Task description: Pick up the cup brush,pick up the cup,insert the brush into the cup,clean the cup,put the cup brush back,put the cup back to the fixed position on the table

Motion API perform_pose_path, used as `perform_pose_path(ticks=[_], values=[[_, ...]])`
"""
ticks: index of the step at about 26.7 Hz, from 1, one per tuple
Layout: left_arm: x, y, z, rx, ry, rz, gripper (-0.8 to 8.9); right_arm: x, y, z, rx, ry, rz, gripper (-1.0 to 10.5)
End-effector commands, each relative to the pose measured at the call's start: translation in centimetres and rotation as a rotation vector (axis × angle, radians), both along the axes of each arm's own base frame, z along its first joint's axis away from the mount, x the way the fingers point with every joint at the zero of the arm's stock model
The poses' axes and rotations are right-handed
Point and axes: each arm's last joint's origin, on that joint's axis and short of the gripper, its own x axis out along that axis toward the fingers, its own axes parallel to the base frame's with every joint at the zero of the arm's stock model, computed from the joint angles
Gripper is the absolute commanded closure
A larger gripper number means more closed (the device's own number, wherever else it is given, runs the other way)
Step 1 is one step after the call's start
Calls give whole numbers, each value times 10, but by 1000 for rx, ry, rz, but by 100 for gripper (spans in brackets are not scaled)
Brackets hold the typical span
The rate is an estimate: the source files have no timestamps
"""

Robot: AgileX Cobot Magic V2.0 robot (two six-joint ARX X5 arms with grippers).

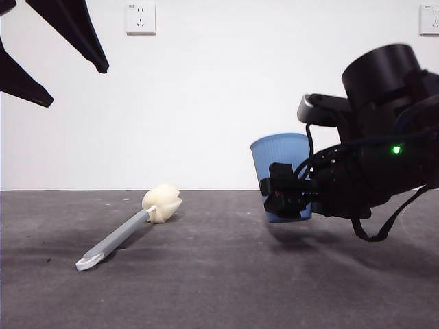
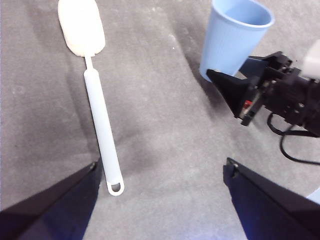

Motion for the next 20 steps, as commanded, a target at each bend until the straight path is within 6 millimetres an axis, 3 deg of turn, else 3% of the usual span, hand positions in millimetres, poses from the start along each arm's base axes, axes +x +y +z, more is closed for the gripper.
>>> perform_pose_path(ticks=[1,16,17,20], values=[[0,0,-2,15,-9,-11,405,5,-2,-3,-4,-3,-8,958],[0,0,-2,22,-13,-16,405,2,-14,-23,-71,203,43,936],[0,0,-2,22,-14,-16,405,2,-15,-24,-78,217,42,904],[0,0,-2,22,-13,-16,405,1,-15,-26,-86,236,42,603]])
